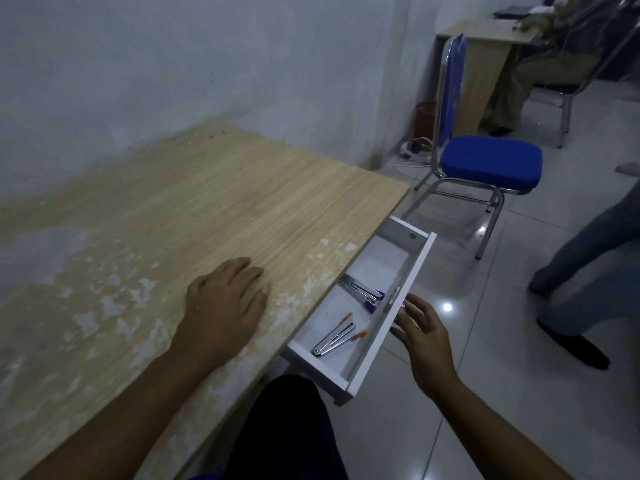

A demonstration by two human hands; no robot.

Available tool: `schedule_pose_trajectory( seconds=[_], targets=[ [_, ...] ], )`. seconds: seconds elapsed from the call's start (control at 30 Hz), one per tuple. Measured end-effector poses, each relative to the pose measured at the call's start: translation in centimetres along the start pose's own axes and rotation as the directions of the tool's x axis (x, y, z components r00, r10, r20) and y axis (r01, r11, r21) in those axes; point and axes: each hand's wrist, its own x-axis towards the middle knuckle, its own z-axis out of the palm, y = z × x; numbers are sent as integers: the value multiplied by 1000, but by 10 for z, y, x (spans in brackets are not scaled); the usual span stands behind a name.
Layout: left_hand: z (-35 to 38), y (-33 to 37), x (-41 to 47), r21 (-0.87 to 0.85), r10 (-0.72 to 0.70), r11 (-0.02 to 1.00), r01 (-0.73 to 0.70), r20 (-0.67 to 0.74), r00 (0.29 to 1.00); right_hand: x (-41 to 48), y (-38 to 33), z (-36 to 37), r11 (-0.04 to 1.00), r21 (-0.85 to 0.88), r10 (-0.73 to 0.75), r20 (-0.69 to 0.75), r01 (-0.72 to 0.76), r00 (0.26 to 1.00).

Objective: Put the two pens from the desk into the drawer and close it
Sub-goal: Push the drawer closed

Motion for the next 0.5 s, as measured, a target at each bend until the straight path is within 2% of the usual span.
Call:
schedule_pose_trajectory(
  seconds=[0.5],
  targets=[
    [0, -1, 0, 47, 5, 999, -5, -8, 1000, 30, -19, 58, 998, 55, 4, 50, -6, 999]
  ],
)
